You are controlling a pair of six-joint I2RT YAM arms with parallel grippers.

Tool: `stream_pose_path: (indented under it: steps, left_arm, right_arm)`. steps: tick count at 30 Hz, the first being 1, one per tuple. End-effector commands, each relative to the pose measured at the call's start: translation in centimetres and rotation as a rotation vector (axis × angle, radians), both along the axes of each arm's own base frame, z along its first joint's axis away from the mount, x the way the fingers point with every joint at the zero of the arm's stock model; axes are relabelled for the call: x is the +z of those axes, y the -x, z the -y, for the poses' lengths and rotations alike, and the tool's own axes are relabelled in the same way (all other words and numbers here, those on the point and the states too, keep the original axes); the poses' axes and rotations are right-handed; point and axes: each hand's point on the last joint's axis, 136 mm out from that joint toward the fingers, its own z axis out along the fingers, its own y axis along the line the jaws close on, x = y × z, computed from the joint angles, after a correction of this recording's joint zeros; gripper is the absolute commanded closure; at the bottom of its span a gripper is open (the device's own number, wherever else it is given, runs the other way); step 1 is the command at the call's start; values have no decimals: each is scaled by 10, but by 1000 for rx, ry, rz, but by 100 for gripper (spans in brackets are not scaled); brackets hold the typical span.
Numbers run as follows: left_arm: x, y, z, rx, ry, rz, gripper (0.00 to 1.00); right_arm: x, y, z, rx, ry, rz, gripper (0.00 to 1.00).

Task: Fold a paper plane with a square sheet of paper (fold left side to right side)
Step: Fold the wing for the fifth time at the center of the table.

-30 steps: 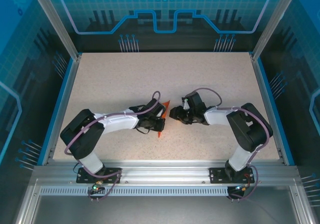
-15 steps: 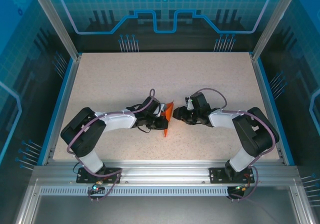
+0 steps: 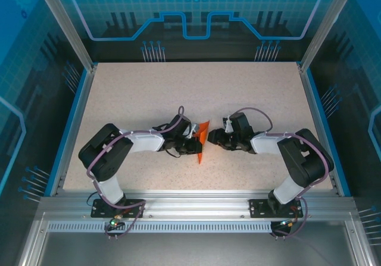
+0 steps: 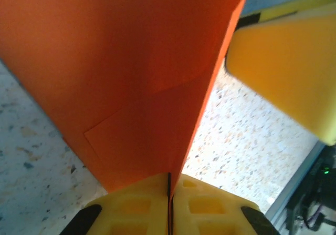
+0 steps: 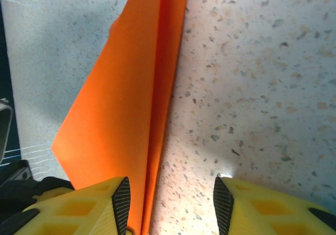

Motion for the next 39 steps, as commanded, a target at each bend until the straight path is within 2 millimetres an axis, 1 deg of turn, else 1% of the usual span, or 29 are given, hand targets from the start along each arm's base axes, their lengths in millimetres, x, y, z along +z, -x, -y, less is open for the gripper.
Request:
stream_pose_path:
  steps: [1,6,12,18,24,35,39]
  left_arm:
    - [-1,0,-1,25,69,-42,90]
    - [1,0,-3,34,106,-45,91]
    - [0,-1,-6,52,120,-55,92]
    - [-2,-2,-11,72,137,-66,93]
    - [-3,-2,-13,82,146,-70,94]
    - [-5,-2,-13,89,146,-82,93]
    - [-6,-3,-13,87,147,-86,90]
  right_arm:
    - [15,-8,-6,6,-69,48,52]
    - [18,-13,-13,5,-107,60,52]
    - [17,-20,-25,17,-118,53,53]
    - [11,-28,-33,6,-107,30,55]
    - [6,-30,-41,13,-88,6,55]
    - [-15,-24,-38,2,-33,-62,55]
    - [-20,-23,-39,3,-23,-79,55]
